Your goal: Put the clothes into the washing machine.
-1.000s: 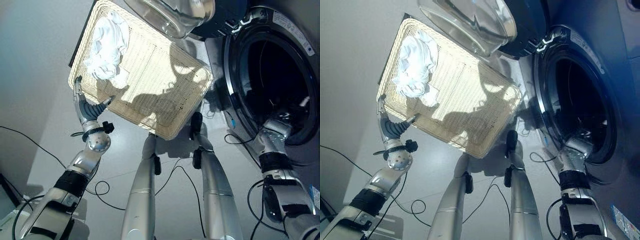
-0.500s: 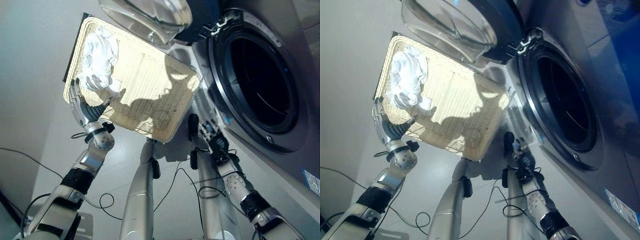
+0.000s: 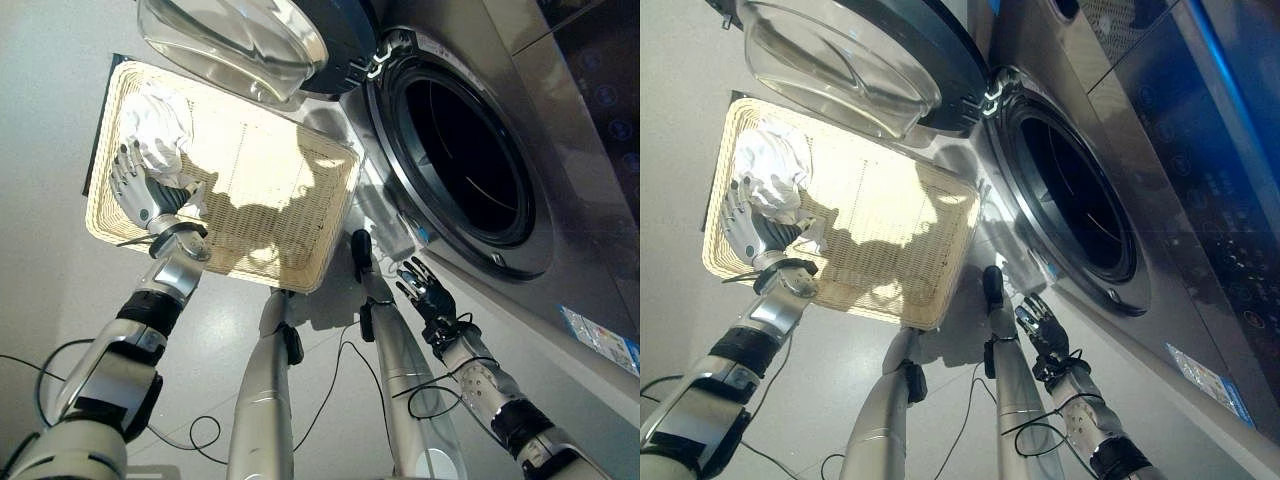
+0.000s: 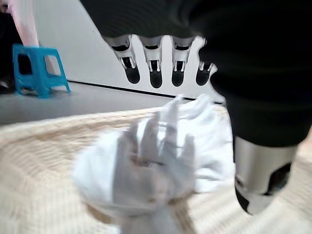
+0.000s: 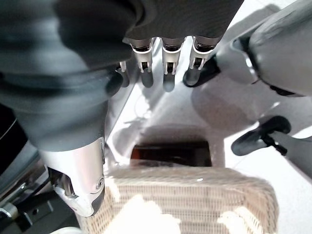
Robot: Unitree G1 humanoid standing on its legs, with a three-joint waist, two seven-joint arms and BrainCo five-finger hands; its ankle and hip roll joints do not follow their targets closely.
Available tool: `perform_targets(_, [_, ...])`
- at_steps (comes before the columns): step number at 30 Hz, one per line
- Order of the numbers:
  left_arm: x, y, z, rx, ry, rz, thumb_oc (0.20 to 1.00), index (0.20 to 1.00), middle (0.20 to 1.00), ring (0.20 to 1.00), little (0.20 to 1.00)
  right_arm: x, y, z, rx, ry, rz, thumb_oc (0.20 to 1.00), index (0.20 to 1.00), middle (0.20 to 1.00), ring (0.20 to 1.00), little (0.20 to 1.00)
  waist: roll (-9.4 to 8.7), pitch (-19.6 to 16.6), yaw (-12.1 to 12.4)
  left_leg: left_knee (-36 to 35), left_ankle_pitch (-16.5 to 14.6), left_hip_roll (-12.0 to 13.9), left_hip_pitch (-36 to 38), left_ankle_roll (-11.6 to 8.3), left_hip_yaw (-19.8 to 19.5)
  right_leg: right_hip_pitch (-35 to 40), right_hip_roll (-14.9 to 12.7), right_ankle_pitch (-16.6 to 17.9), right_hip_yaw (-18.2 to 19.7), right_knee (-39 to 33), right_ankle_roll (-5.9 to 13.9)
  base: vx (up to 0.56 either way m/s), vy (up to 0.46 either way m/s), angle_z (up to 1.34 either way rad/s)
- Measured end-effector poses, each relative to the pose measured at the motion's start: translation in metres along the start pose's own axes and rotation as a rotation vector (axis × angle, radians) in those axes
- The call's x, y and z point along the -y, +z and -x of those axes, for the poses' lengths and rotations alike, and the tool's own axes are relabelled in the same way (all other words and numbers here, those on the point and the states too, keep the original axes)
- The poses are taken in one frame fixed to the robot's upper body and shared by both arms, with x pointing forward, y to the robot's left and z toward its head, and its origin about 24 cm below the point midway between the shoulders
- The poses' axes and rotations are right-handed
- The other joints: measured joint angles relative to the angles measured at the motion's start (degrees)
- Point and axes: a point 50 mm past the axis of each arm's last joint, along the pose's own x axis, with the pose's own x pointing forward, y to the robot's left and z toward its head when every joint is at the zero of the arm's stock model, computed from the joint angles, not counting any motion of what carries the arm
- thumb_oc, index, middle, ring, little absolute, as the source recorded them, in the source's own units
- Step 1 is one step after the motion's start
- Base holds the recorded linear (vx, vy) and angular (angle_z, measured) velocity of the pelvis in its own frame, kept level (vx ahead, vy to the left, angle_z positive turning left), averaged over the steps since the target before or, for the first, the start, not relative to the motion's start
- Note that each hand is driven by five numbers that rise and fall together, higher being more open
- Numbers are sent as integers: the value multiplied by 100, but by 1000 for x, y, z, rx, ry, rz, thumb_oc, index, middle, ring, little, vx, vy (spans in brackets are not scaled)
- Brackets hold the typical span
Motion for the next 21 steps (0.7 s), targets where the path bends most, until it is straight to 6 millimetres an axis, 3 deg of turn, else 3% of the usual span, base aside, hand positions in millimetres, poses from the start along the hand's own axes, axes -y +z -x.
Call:
perform_targets(4, [-5,-13,-8,-89,23,-121,1000,1000,1000,1000,1000,0,-1,0,-6,-3,-1,1000,1000,1000,1000,1000,-44,12,-9,86,-50,-1,-68,62,8,-31,-7,-18,6,-3,26,17,98,-1])
perform_targets(10, [-22,-33,-22,-246,113,-246,1000,1000,1000,1000,1000,-1,-2,0,-17,10,-3,1000,1000,1000,1000,1000,-372,5,-163,351,-156,30,-385,68,32,-245,13,-6,61,7,36,29,79,-3])
perform_targets(17, [-34,-36,-35,-376,138,-229,1000,1000,1000,1000,1000,-7,2,2,-2,69,-26,1000,1000,1000,1000,1000,-571,22,-317,805,-385,92,-826,79,7,-492,60,21,94,41,29,42,59,-3])
perform_targets(21, [-40,-30,-44,-360,162,-162,1000,1000,1000,1000,1000,-11,7,3,14,104,-47,1000,1000,1000,1000,1000,-633,23,-414,1052,-457,125,-1175,51,-54,-734,86,14,94,140,21,37,21,3])
